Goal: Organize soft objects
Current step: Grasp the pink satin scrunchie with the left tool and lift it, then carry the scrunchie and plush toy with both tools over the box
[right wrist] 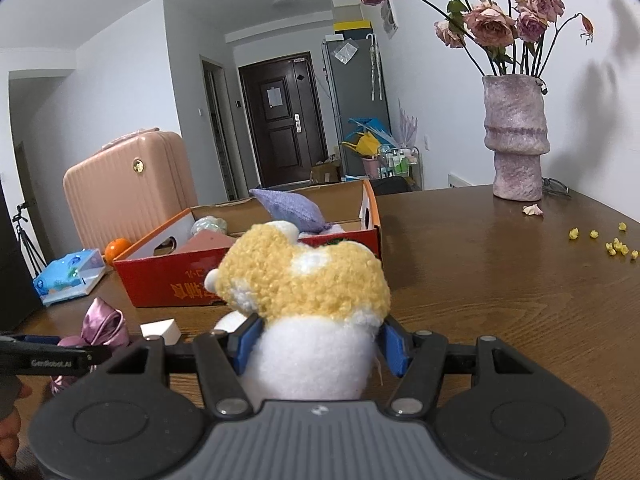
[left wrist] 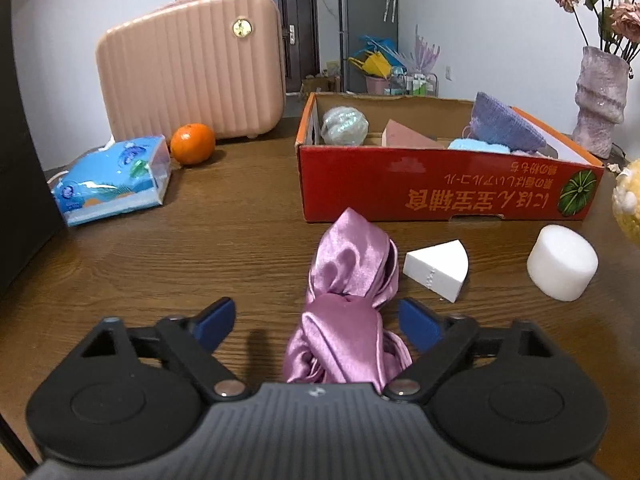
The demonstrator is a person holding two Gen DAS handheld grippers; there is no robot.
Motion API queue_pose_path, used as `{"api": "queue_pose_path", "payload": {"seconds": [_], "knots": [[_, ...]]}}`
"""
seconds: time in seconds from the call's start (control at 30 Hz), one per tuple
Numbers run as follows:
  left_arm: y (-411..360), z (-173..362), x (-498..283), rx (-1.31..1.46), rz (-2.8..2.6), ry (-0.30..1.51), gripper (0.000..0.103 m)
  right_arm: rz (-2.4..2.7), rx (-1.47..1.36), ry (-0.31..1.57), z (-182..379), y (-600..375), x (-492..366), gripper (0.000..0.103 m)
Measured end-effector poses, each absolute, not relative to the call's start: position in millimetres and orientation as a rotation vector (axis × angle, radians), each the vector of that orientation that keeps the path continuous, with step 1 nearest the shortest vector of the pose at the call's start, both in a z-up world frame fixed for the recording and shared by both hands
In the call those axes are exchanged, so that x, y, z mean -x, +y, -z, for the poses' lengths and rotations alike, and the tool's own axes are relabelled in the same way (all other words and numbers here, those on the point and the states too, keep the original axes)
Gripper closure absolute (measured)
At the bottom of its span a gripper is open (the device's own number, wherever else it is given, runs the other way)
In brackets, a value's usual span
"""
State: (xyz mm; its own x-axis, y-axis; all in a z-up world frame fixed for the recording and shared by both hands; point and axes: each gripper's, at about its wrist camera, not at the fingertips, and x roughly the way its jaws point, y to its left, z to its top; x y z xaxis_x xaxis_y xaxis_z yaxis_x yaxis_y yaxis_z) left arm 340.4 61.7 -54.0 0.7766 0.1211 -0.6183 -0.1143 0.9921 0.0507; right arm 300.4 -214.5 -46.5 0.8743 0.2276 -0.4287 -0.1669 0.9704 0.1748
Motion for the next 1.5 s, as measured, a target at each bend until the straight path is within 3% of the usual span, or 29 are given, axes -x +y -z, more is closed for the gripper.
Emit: {"api": "queue_pose_path", "payload": {"seconds": [0.17, 0.3, 0.4, 1.5], "knots": [[62.1, 55.6, -345.7, -0.002, -0.109, 0.667, 0.035, -0.206, -0.128, 0.463, 47.8, -213.3, -300.4, 0.043], [59.1, 57.9, -346.5, 0.002, -0.054, 0.680, 0.061, -0.202, -0.119, 0.469, 49.4, -211.6, -301.3, 0.043], [55.8, 56.0, -342.0, -0.006, -0.040, 0.660, 0.067, -0.201, -0.113, 0.468, 50.1, -210.7, -300.8, 0.043], [36.3, 13.9, -295.0, 0.041, -0.054, 0.431, 0.069, -0.249, -0.070, 0.372, 39.5, -200.9, -292.1, 0.043]]}}
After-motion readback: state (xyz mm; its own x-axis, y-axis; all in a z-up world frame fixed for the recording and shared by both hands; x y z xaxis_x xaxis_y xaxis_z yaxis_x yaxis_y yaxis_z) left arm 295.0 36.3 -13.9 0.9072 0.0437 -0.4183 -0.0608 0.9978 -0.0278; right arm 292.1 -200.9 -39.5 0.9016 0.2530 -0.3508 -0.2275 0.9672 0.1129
